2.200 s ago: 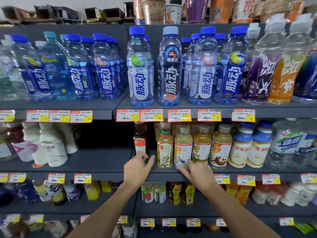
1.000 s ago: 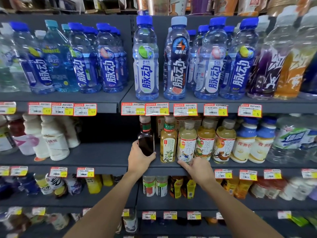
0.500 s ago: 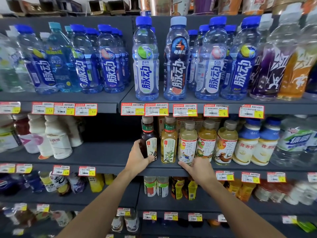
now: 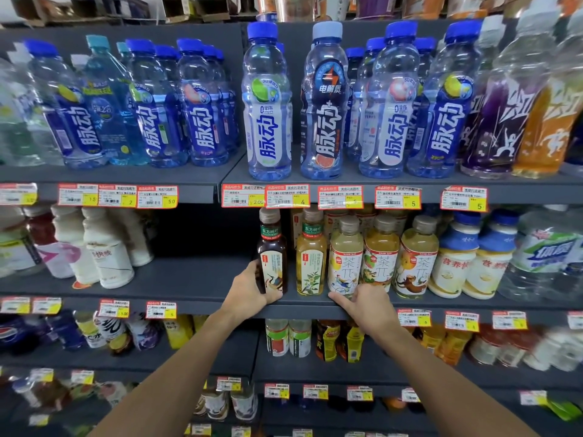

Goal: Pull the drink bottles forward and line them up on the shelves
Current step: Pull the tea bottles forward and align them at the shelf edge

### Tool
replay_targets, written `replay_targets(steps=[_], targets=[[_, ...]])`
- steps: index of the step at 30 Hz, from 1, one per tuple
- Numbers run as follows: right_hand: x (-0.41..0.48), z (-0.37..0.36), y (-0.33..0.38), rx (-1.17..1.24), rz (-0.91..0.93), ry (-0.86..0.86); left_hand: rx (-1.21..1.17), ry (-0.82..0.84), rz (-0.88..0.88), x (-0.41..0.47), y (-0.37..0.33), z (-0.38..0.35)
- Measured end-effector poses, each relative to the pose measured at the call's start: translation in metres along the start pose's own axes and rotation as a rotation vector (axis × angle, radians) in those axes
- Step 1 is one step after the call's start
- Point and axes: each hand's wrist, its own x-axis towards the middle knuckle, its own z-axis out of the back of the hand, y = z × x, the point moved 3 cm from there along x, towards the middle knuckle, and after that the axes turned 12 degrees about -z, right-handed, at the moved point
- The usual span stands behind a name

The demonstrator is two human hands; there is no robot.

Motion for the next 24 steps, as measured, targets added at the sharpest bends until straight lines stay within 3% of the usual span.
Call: replay_targets(steps=[24], targets=[[-0.005, 0.005, 0.002, 0.017, -0.001, 0.032, 0.177, 0.109, -0.094, 0.004, 0.007, 0.011]])
